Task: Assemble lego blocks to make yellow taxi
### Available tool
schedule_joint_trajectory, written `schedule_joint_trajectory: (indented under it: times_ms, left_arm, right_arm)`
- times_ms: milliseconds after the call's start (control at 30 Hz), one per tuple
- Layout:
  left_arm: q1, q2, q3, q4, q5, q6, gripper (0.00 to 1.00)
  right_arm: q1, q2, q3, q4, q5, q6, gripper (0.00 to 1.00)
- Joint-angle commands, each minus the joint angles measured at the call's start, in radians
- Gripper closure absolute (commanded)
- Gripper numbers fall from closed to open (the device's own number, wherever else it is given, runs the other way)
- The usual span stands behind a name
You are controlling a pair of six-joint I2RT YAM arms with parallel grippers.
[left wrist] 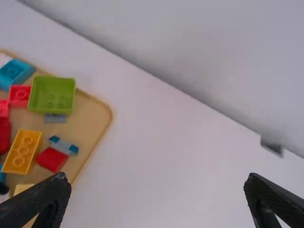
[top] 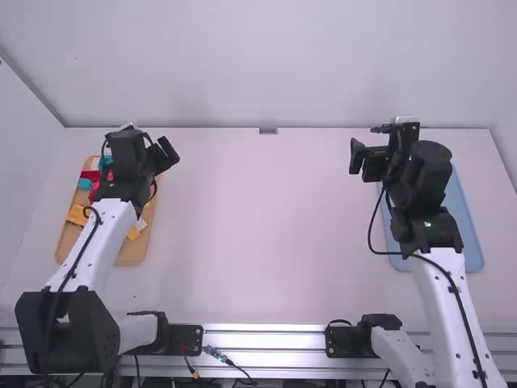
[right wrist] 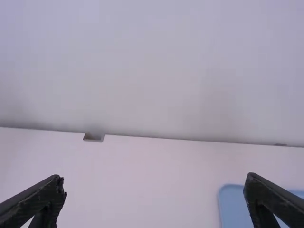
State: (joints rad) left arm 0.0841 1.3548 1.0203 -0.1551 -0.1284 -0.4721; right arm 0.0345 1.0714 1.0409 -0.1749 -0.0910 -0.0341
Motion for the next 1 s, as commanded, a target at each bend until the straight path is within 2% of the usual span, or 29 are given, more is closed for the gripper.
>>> schedule_joint_trajectory:
  times_ms: [0,267,400,700,967]
  left_arm:
    - [0.003,0.037,0.018,-0.019,-0.067,-0.062,0.01]
    - [0.063,0.069,0.019,-0.091,-0.089,-0.12,0.01]
    - [0.096,0.068,0.018,-0.094,-0.093,-0.12,0.01]
    - [0.108,0.069,0.018,-0.099,-0.205,-0.119,0.01]
    - [0.328,0.115,0.088,-0.206,0.008,-0.112,0.01]
  right_arm:
    - [-0.002,0.044,0.075,0.008,0.0,0.001,0.01]
    - [-0.001,0.163,0.146,-0.003,-0.04,-0.024,0.01]
    - [0.023,0.23,0.19,-0.045,-0.032,-0.06,0.01]
    - [0.032,0.35,0.263,-0.114,-0.051,-0.06,0.01]
    - [0.053,0.457,0.343,-0.176,-0.051,-0.106,0.01]
